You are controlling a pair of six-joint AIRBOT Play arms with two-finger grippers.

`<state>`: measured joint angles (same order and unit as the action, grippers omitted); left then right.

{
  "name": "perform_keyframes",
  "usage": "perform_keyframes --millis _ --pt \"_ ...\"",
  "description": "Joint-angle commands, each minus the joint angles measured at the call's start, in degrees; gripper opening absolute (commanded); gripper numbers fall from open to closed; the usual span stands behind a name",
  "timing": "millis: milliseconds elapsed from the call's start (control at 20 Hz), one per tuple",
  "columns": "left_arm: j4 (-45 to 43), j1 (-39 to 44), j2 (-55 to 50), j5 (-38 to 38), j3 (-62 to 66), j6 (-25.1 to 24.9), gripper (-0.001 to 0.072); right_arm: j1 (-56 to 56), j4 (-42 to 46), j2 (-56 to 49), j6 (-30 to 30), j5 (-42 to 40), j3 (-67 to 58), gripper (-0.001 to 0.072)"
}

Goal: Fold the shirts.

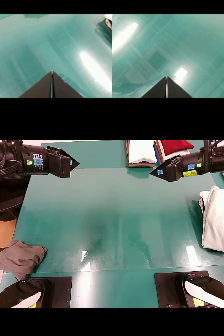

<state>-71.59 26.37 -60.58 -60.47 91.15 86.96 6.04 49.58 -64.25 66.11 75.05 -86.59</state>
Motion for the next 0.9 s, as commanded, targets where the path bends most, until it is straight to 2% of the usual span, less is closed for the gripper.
perform_keyframes --millis 0,550,700,750,850 --pt "0.0 0.0 0.0 0.0 0.0 0.0 0.0022 0.0 0.0 0.0 0.0 0.2 0.0 0.0019" --pt "0.0 0.0 0.0 0.0 0.0 0.0 0.0022 0.1 0.0 0.0 0.0 0.2 0.0 0.0019" --pt "-0.3 -0.1 0.0 2.8 0.0 0.4 0.0021 0.1 0.0 0.0 0.0 0.2 0.0 0.0019" --pt "-3.5 -0.9 0.4 0.1 0.0 1.1 0.0021 0.1 0.0 0.0 0.0 0.2 0.0 0.0019" --pt "-13.0 -4.8 1.8 -9.8 -0.3 6.6 0.0022 0.1 0.0 0.0 0.0 0.2 0.0 0.0019"
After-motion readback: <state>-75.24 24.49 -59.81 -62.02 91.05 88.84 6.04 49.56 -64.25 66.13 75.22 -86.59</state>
